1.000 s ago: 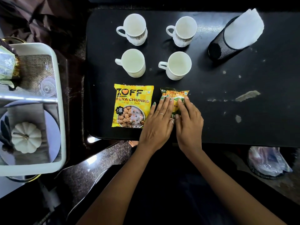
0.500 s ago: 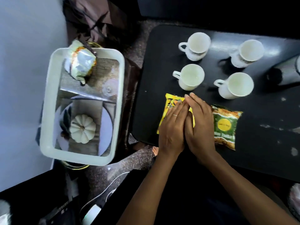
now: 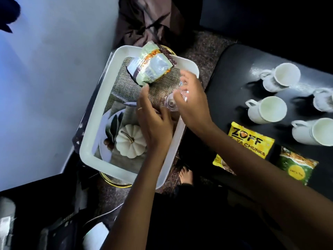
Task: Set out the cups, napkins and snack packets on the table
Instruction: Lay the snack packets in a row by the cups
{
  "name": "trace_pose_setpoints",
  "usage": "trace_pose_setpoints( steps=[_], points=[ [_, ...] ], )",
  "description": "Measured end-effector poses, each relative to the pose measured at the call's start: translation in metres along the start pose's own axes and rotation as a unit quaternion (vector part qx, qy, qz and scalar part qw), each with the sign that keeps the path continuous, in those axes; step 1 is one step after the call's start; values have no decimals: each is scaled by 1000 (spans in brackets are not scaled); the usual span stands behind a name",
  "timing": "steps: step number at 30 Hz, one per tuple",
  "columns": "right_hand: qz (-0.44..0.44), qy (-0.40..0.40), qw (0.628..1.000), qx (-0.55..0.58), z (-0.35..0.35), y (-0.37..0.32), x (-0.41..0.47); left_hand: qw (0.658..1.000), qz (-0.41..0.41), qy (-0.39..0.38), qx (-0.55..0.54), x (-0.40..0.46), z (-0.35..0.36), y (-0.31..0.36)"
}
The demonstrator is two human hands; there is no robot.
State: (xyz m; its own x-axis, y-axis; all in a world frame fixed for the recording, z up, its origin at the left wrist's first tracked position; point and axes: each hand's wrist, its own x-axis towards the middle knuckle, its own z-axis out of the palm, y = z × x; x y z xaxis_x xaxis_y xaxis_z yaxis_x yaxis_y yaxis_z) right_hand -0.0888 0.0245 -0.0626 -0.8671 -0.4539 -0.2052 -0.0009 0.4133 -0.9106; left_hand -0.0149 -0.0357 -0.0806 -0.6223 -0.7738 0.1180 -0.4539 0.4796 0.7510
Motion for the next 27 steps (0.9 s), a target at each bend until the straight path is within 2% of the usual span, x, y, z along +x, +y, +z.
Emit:
trace_pose_setpoints(
  steps=[4, 8, 10, 15, 20, 24, 27],
  points=[
    [79, 2, 995, 66, 19, -16, 42, 999, -11, -24, 37, 27, -3, -16],
    [186, 19, 971, 146, 33, -23, 65, 998, 17, -31, 50, 40, 0, -24],
    [203, 20, 967, 152, 37, -22, 70, 998, 17, -34, 55, 41, 1, -27],
    [170, 60, 969, 171, 38, -21, 66, 999, 16, -45, 10, 37, -2, -28],
    [114, 78, 981, 137, 26, -25, 40, 1000, 15, -3, 10, 29, -9, -14],
    [81, 52, 990, 107, 9, -25, 14, 1000, 11, -1, 24, 23, -5, 2],
    [54, 11, 984, 169, -13, -26, -3, 998, -42, -13, -49, 18, -4, 13]
  ],
)
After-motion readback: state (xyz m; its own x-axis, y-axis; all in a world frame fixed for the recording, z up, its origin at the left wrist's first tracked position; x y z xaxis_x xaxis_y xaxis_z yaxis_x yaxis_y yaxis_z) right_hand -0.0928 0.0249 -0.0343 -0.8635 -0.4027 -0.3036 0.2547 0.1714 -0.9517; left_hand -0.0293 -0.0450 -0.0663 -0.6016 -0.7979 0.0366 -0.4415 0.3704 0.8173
